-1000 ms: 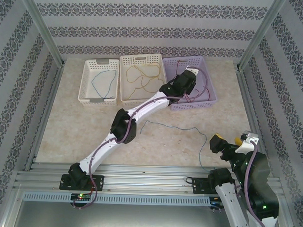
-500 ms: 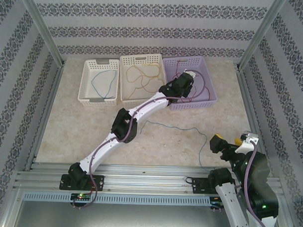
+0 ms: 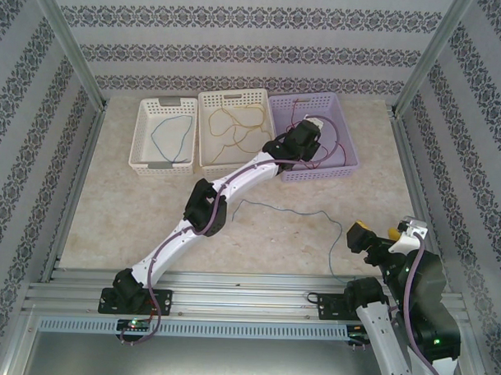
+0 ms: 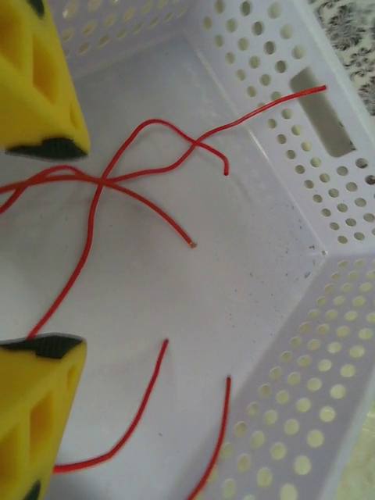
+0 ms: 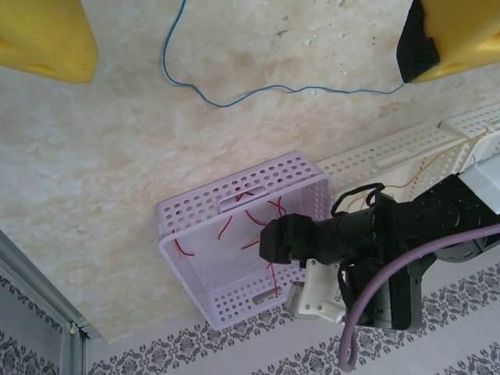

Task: Untangle the cables

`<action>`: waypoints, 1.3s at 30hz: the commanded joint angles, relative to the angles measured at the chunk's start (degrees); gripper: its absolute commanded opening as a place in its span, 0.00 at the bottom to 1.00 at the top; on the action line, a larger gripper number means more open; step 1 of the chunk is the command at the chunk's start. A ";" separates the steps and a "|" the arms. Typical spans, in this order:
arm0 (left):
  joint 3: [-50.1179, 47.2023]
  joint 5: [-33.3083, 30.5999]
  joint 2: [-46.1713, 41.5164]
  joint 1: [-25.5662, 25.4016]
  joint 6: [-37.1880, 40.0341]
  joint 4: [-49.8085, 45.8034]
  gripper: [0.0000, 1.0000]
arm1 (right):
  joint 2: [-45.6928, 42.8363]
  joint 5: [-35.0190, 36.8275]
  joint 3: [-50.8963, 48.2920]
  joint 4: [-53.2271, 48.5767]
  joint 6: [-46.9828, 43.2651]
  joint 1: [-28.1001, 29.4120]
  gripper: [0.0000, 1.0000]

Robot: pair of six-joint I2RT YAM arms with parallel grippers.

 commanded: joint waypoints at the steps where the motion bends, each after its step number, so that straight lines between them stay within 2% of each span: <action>1: 1.31 0.41 -7.60 0.13 -2.26 -3.77 0.74 | -0.59 0.34 -0.40 -0.04 0.00 0.18 0.98; 4: -0.08 0.77 -11.67 -0.28 -5.00 -7.66 0.81 | -0.54 0.46 -0.40 -0.04 0.09 0.09 0.98; 9: -6.55 2.97 -19.09 -2.05 -10.43 -15.33 0.83 | -0.41 0.51 -0.40 -0.17 0.08 -0.09 0.98; 12: -14.15 0.97 -24.26 -4.64 -11.70 -18.34 0.84 | -0.32 0.58 -0.40 -0.13 0.22 -0.10 0.98; 19: -42.18 0.15 -37.69 -10.86 -14.48 -11.37 0.85 | 0.04 0.69 -0.31 -0.22 0.29 -0.31 0.98; 24: -53.23 3.87 -41.59 -12.88 -17.90 -8.67 0.85 | 0.18 0.84 -0.33 -0.31 0.29 -1.03 0.98; 31: -51.84 5.93 -37.30 -16.01 -16.59 -11.47 0.86 | 0.35 0.84 -0.31 -0.22 0.30 -1.95 0.98; 39: -45.57 9.47 -29.69 -16.65 -11.29 -13.38 0.87 | 0.42 0.86 -0.23 -0.25 0.27 -2.22 0.98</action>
